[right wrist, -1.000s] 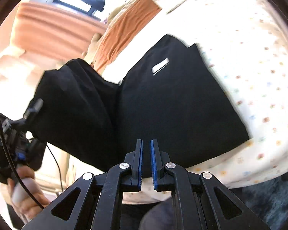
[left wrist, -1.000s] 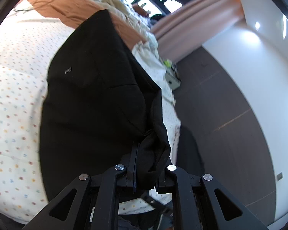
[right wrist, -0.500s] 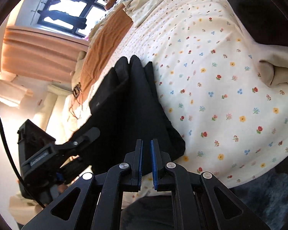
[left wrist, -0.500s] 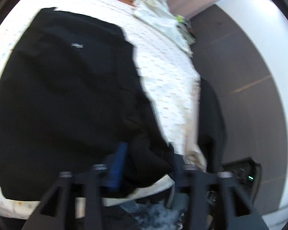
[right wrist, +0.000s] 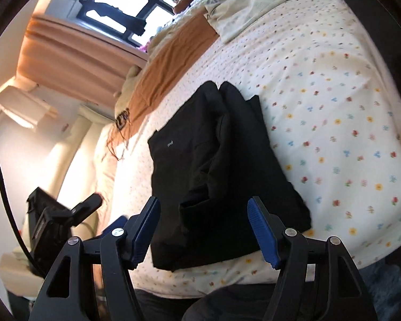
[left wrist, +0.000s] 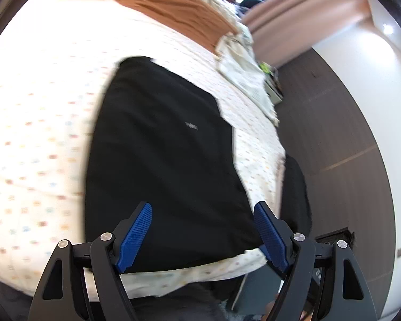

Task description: Fold large clothes

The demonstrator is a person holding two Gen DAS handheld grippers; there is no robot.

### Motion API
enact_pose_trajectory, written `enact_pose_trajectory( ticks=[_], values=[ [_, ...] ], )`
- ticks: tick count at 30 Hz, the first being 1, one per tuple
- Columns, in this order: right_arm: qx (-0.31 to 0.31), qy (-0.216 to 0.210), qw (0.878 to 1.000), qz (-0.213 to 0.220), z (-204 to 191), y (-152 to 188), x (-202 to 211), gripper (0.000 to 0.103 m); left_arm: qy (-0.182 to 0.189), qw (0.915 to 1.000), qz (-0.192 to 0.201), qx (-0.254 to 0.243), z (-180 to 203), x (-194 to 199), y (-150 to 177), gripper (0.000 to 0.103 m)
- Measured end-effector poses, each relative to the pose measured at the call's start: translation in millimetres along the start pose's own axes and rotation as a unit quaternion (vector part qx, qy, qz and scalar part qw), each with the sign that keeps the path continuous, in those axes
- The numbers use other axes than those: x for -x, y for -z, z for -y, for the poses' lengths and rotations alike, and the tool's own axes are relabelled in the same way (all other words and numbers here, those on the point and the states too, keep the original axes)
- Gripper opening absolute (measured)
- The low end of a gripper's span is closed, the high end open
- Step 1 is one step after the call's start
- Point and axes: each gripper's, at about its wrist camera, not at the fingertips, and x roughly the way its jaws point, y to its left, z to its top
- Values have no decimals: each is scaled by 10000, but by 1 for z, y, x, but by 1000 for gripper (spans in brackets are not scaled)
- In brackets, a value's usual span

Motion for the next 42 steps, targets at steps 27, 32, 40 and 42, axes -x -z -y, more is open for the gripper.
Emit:
enact_pose_trajectory(
  ticks=[27, 32, 40, 42],
  values=[
    [-716, -706, 9949, 121, 91, 27, 6, 9, -745, 9966, -287, 218, -57, -28, 18, 51],
    [-640, -134, 9978, -69, 84, 25, -6, 9, -1051, 9931, -442, 278, -66, -43, 24, 47],
    [-185, 196, 9996, -81, 62, -3, 4, 30, -875, 9939, -459, 495, -76, -47, 8, 47],
    [-145, 79, 9998, -69, 58, -14, 3, 38, -844, 9938, -459, 562, -77, -50, 2, 49]
  ],
)
